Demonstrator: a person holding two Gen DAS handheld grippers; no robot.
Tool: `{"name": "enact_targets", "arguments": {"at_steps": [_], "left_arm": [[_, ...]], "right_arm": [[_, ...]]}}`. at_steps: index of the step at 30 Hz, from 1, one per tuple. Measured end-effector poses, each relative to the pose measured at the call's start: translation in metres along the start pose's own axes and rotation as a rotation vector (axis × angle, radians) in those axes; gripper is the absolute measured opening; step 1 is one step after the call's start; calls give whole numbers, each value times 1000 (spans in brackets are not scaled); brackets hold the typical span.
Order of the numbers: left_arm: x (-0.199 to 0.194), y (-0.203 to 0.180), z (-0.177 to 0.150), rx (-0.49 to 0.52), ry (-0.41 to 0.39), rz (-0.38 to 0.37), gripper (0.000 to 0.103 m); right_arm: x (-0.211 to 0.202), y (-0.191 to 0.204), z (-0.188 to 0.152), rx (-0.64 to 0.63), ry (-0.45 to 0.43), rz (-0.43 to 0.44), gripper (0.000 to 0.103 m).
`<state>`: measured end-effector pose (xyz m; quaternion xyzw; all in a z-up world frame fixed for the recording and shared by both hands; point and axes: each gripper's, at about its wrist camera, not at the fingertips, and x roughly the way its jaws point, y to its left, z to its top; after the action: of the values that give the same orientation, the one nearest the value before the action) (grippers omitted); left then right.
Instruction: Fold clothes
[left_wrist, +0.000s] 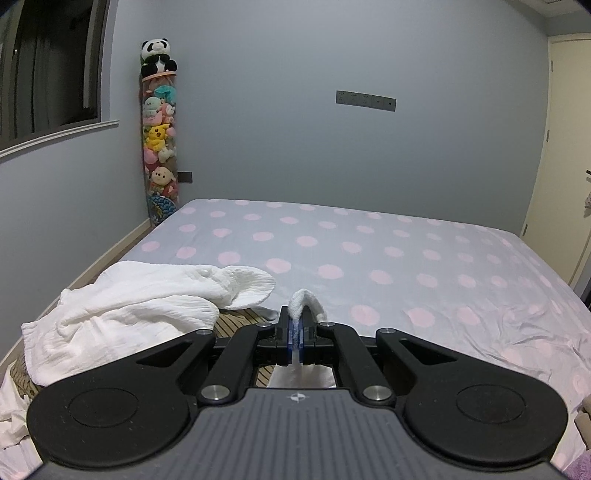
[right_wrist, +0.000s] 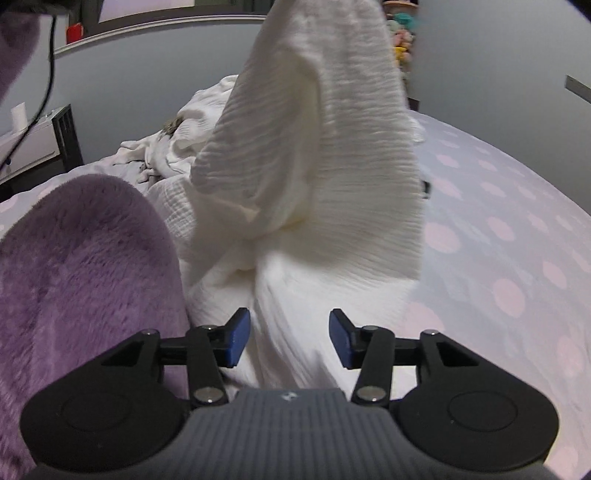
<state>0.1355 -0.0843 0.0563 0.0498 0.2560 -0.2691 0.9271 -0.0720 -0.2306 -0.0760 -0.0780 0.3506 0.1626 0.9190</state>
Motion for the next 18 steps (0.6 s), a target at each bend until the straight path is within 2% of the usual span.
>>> {"name": "enact_targets", "arguments": {"at_steps": [7,10,11,12,13,18], "left_arm": [[-8,7,-2,-13,-2,7,1],[-11,10,-1,-16,-5,10,1],[-12,11,-2,-17,-6,11,1],[-13,11,-2,-17,-7,11,1],[-14,12,-2,-18,-8,13,1],[-25,15,0,-31,-24,23,1]], "right_arm": [[45,2,16,-27,18,17,49],[46,-3,16,-11,28,10,39],[46,-5,16,-6,31,7,29],[47,-7,16,-1,34,5,12],[47,-9,16,4,37,2,9],[7,-30,16,41,-34,-93,8]]}}
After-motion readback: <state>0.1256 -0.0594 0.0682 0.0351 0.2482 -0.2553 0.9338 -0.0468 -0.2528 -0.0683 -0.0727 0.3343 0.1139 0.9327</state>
